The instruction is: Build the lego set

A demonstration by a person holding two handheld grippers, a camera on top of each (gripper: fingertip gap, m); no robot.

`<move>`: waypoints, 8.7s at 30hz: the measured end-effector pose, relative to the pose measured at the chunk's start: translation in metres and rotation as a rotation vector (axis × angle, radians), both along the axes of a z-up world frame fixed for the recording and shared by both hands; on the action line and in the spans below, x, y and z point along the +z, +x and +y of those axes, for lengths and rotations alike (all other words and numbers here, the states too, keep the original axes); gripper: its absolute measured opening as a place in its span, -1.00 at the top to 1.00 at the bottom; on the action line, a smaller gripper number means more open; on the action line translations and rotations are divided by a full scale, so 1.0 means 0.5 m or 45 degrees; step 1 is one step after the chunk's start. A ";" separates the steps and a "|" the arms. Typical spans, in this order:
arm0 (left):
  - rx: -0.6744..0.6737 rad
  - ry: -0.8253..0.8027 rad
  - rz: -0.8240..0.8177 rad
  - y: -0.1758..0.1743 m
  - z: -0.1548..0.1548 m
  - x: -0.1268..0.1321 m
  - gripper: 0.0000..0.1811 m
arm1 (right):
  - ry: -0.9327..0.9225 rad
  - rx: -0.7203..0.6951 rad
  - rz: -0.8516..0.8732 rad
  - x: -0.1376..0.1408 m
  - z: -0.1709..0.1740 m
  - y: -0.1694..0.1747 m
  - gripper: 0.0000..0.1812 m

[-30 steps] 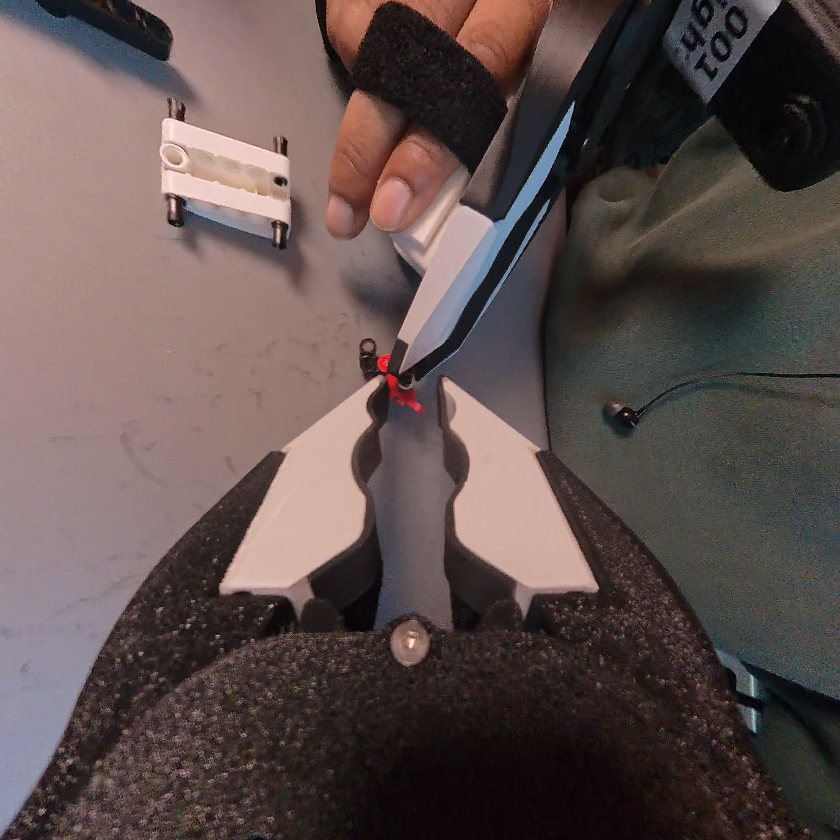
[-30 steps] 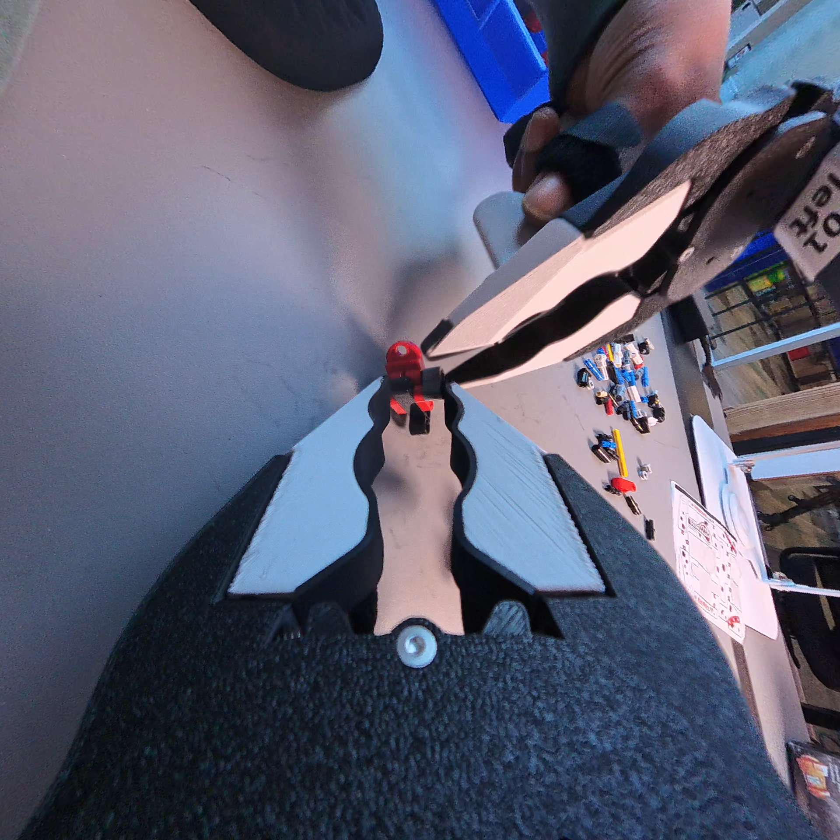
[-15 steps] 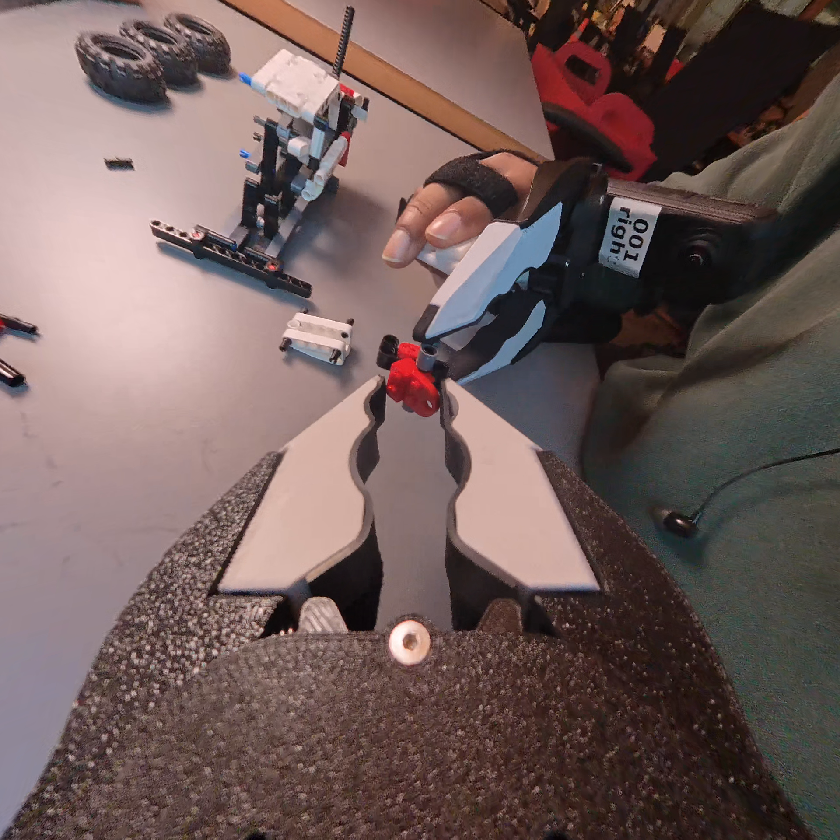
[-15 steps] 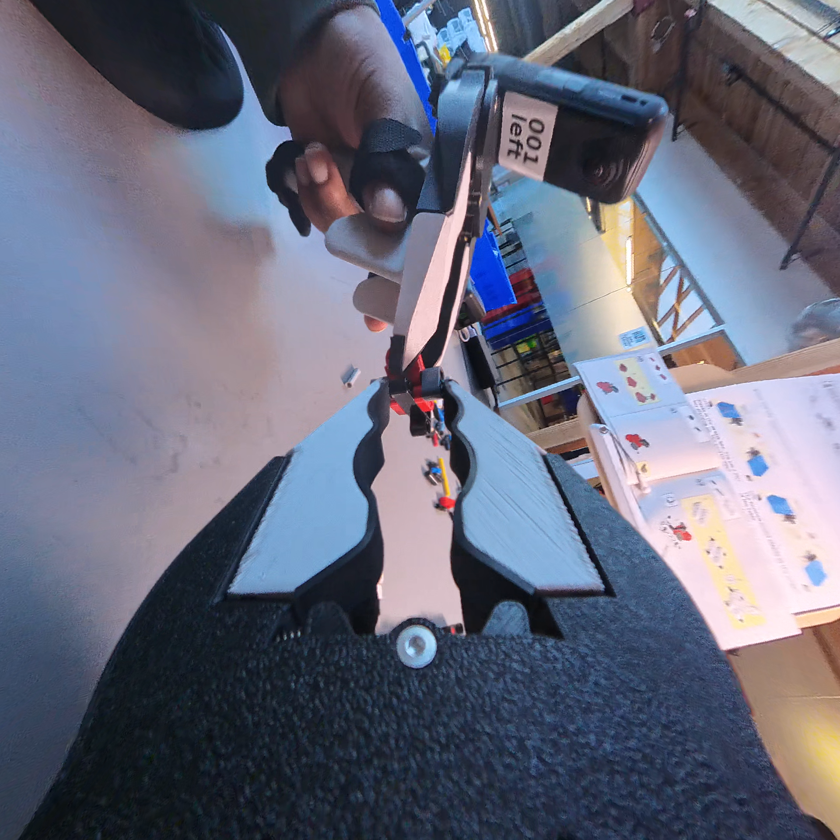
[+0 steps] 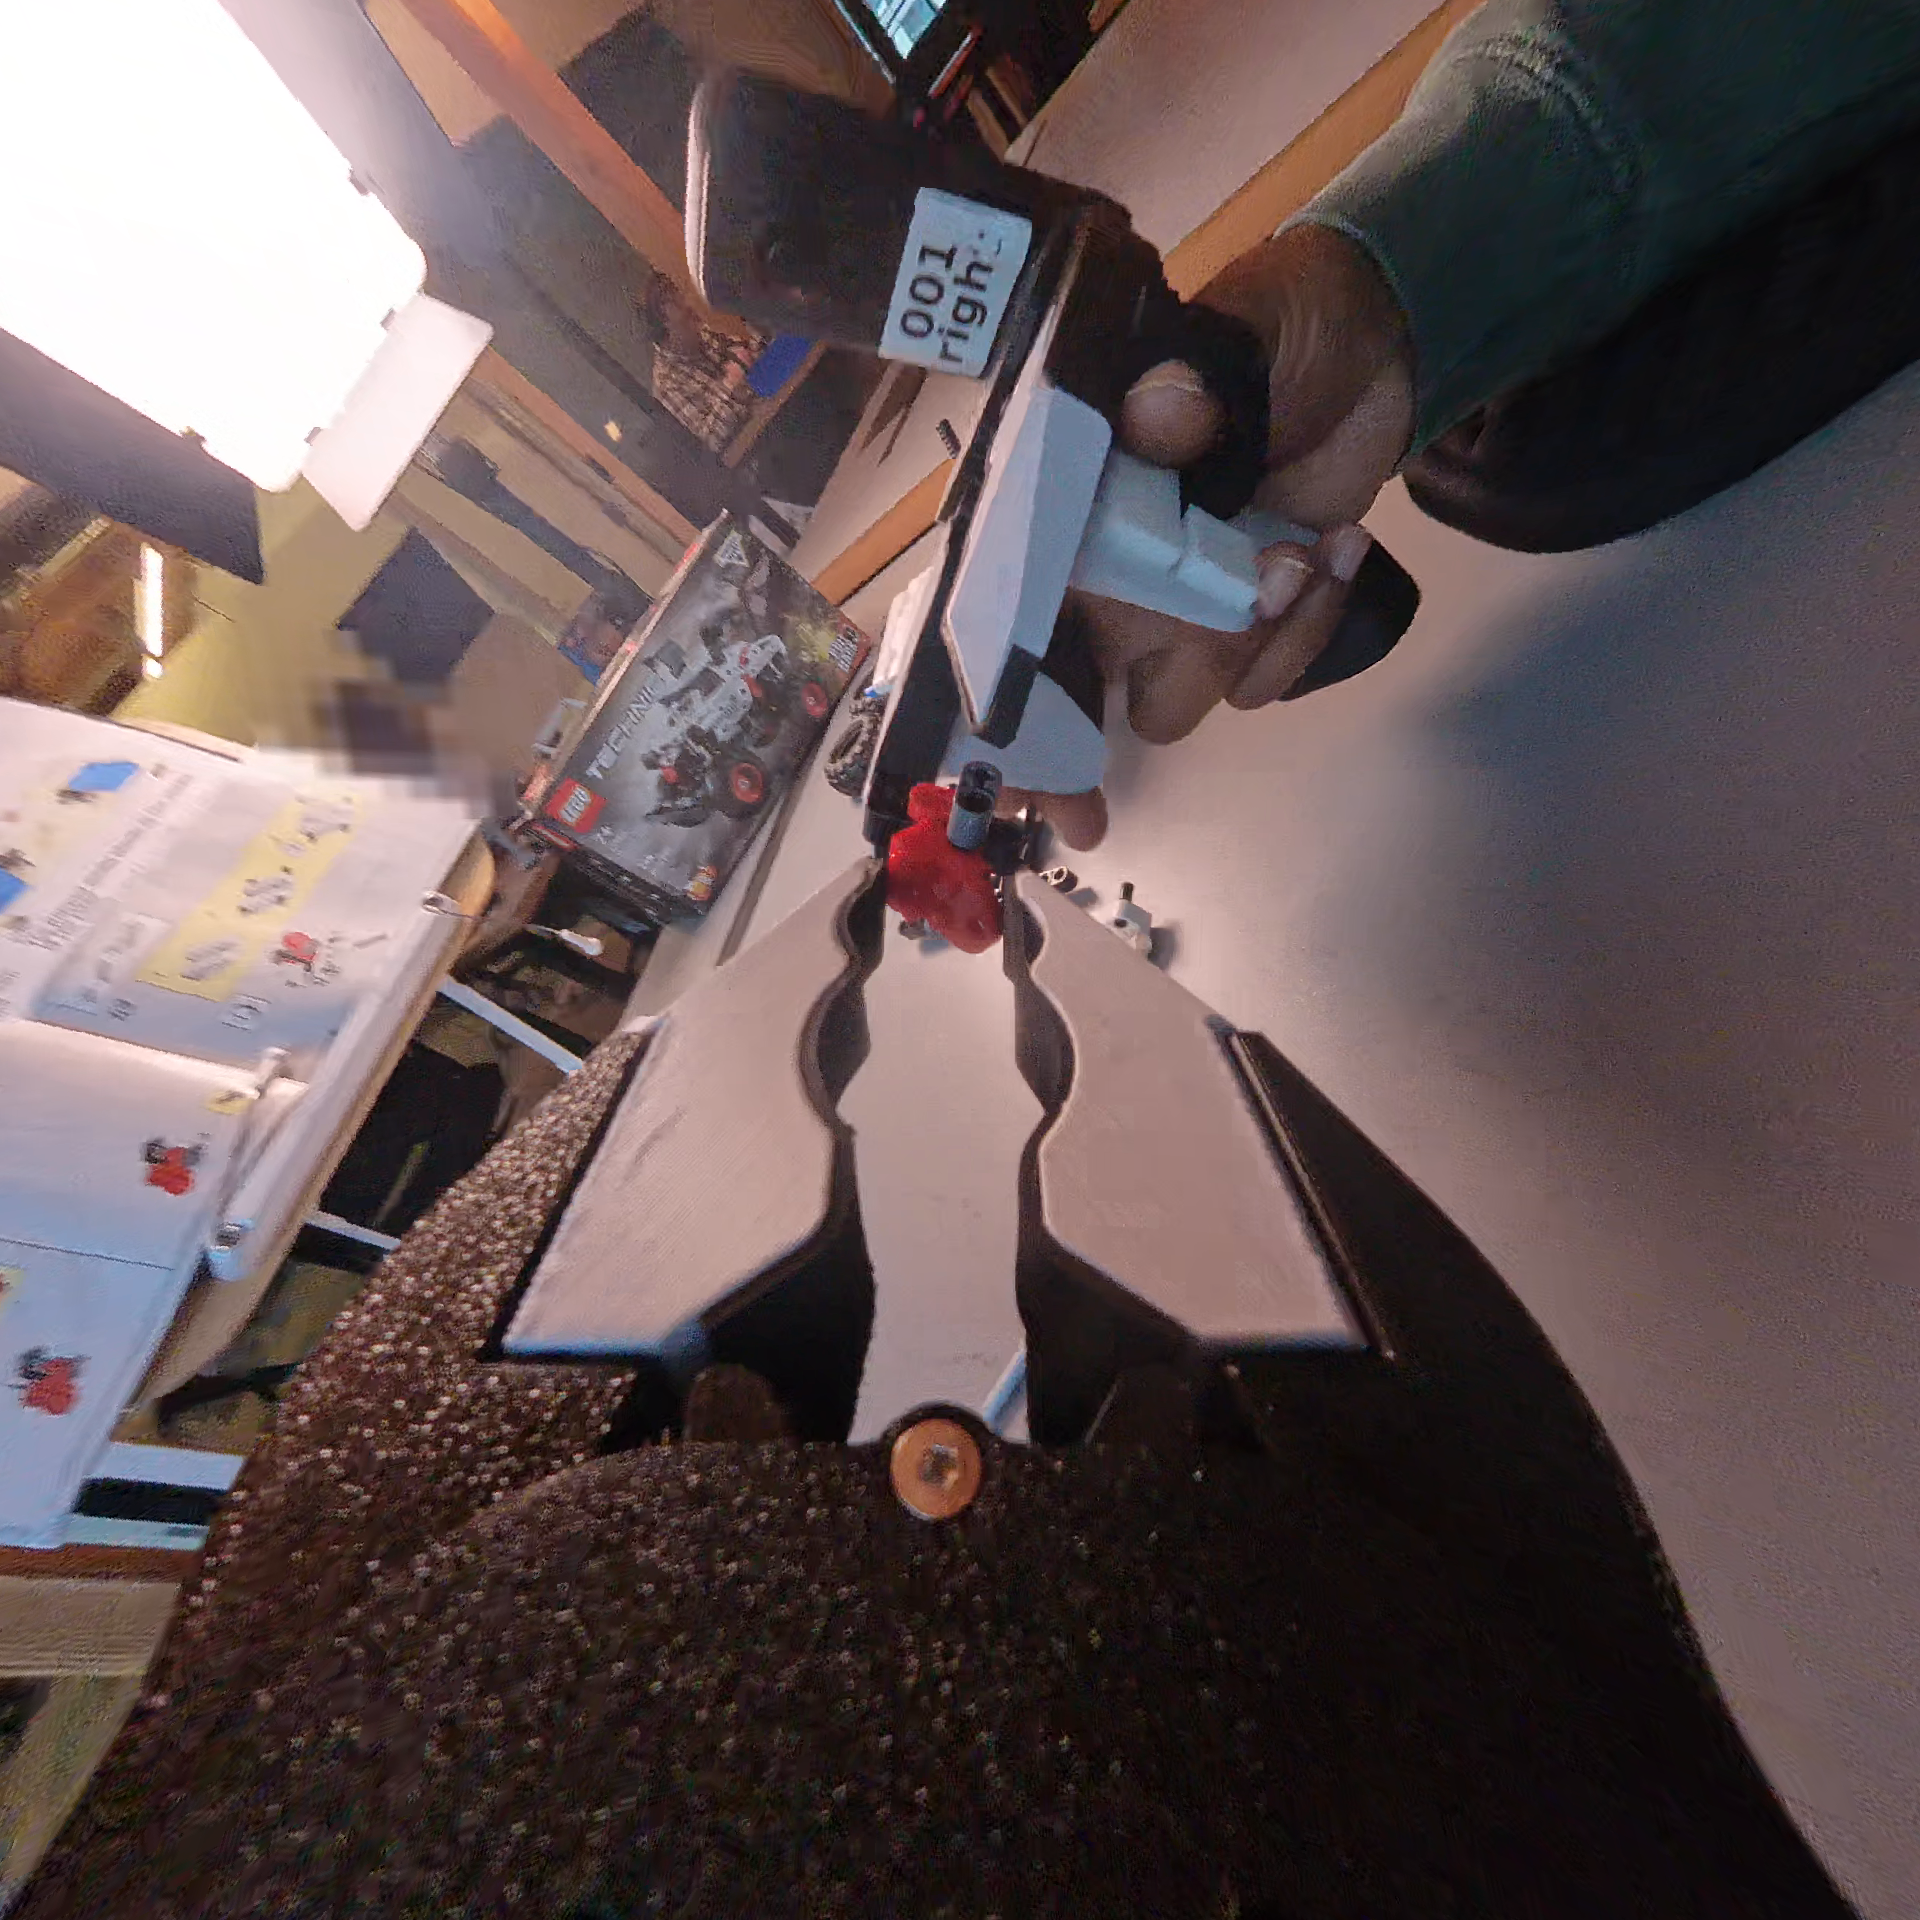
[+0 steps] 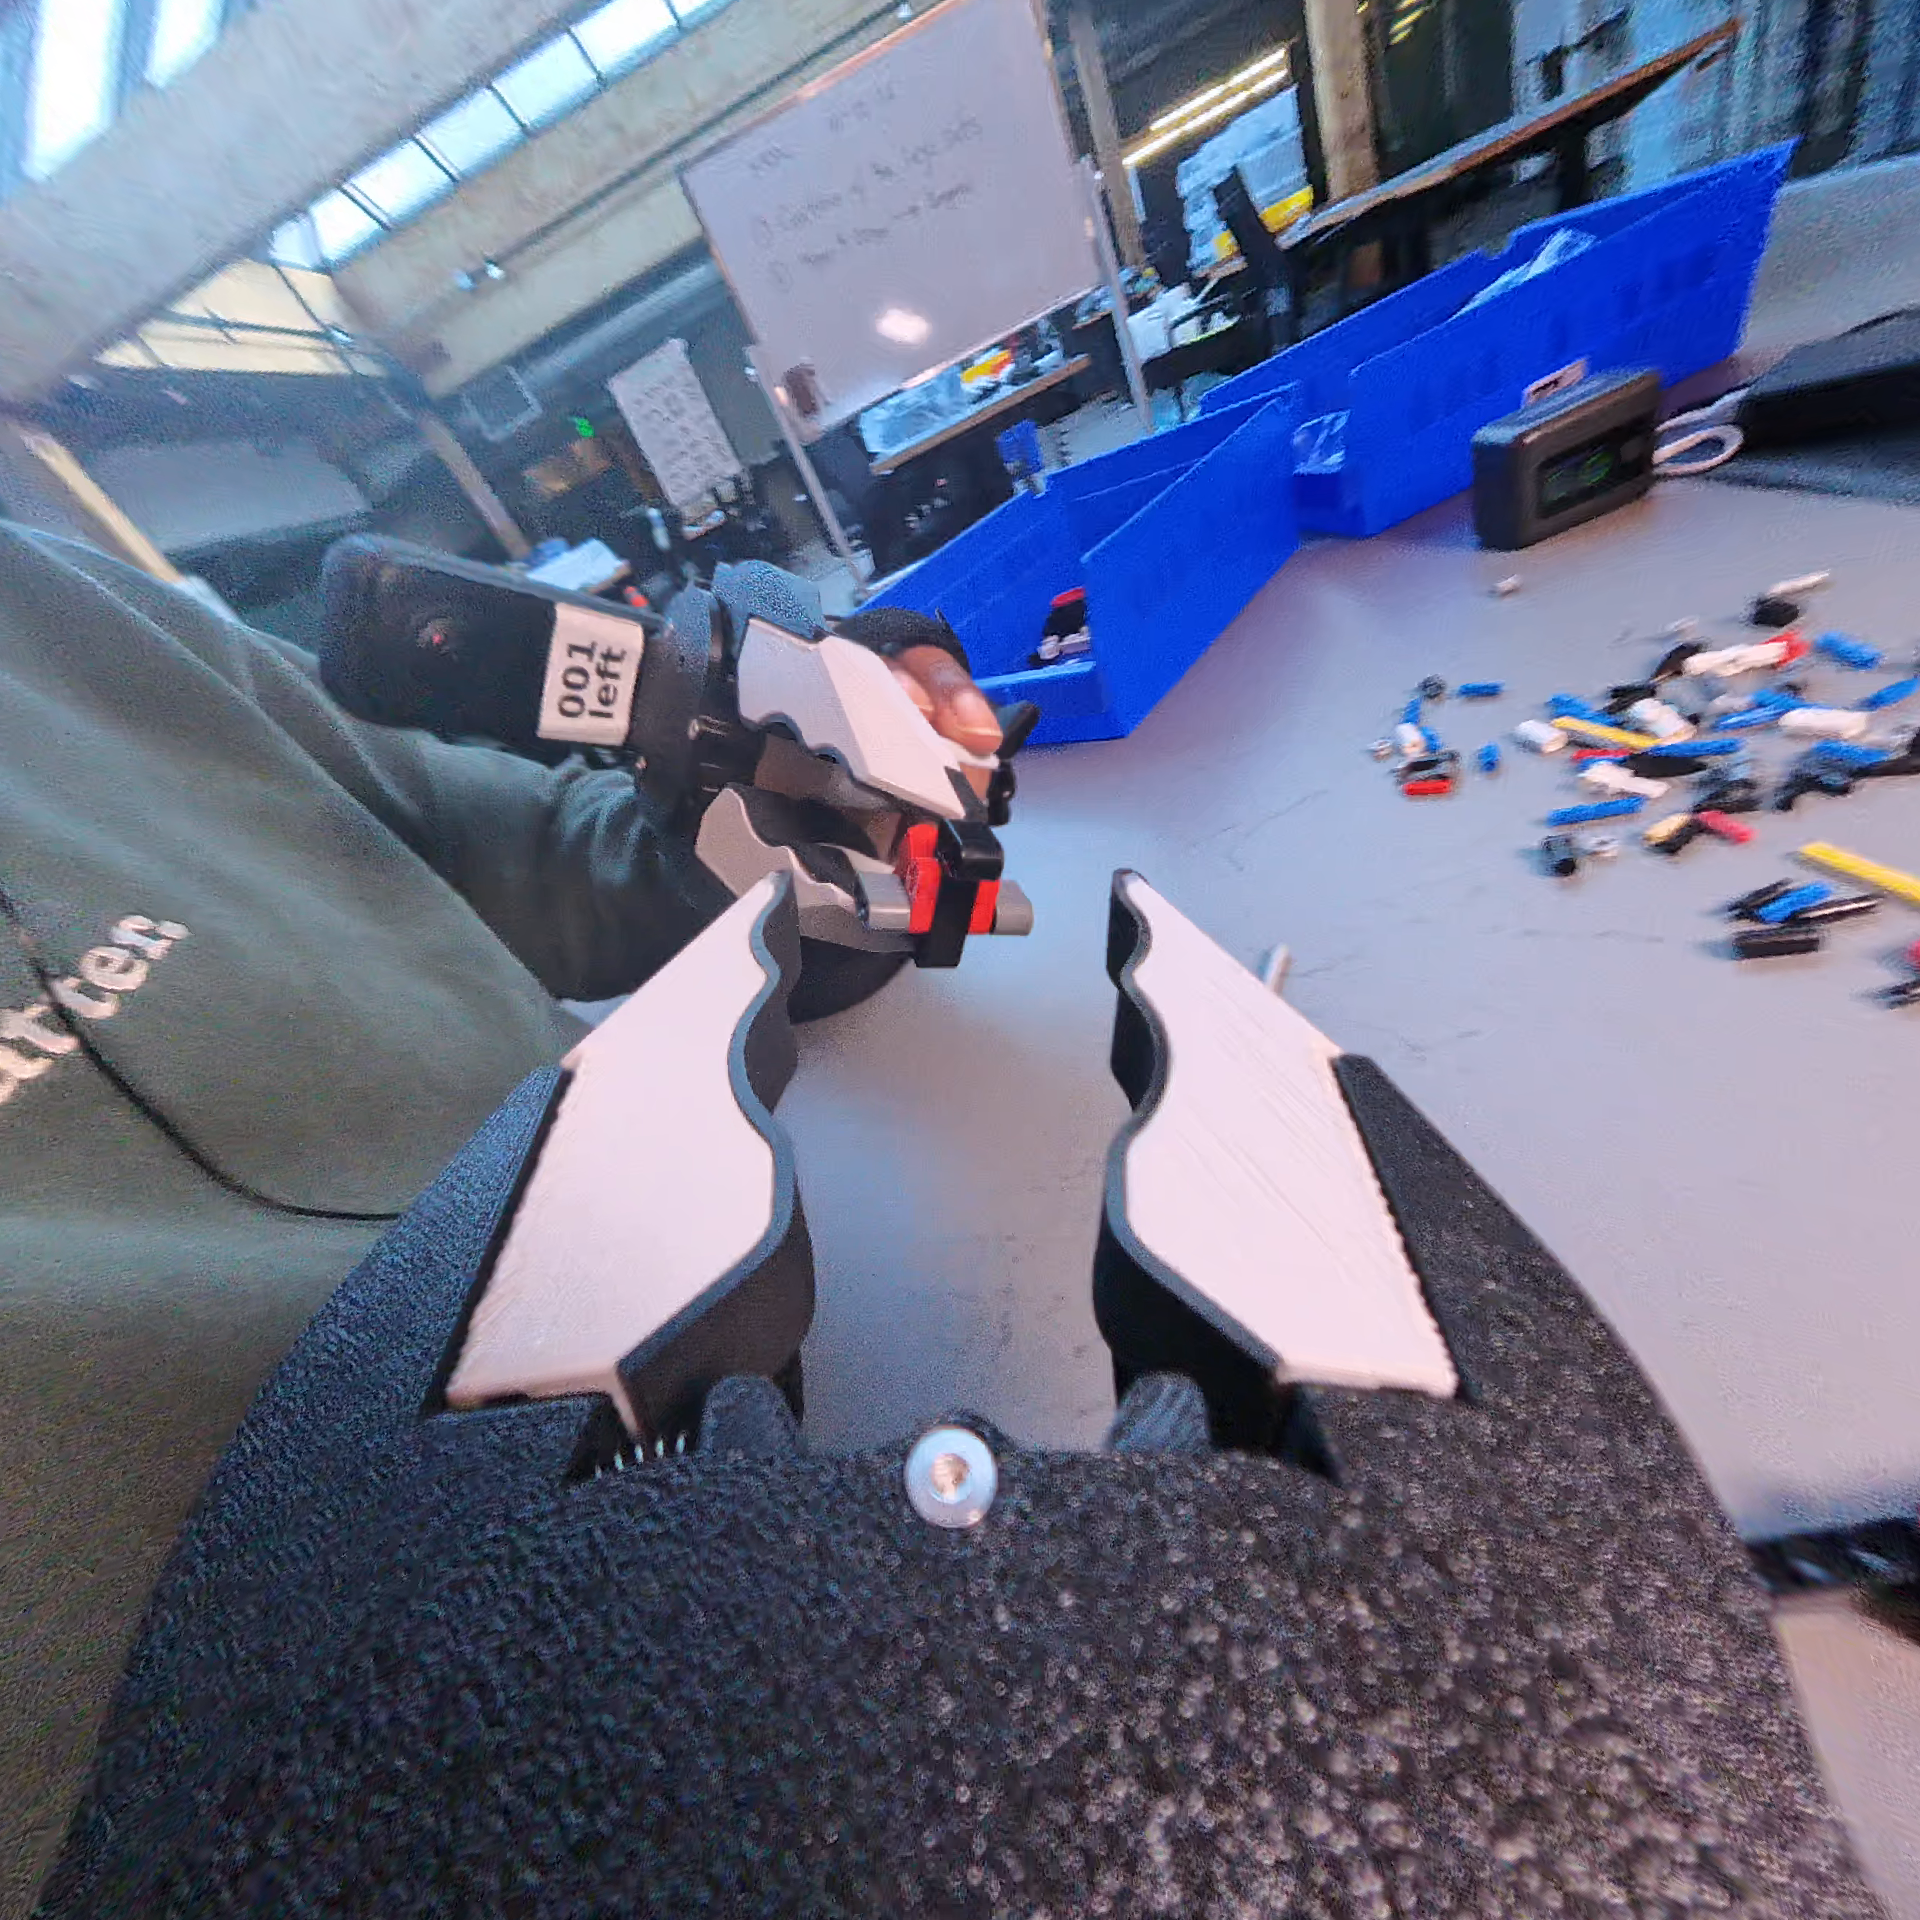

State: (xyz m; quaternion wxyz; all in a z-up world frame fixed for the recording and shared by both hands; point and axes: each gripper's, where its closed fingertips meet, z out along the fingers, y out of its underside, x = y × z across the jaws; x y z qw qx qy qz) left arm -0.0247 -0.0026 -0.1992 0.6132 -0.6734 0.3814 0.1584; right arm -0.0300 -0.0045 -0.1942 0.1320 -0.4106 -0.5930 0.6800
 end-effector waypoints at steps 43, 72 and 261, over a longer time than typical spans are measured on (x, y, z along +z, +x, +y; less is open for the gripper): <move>-0.583 -0.710 -1.558 0.040 -0.029 0.011 0.94 | 0.365 0.024 0.260 -0.001 0.000 0.018 0.60; -0.393 -0.674 -2.295 -0.066 0.061 0.007 0.94 | 1.032 -0.168 -0.457 -0.222 0.148 0.011 0.51; 0.102 -1.201 -0.852 -0.022 0.024 -0.227 0.85 | 0.610 -0.340 -0.508 -0.187 0.139 0.020 0.68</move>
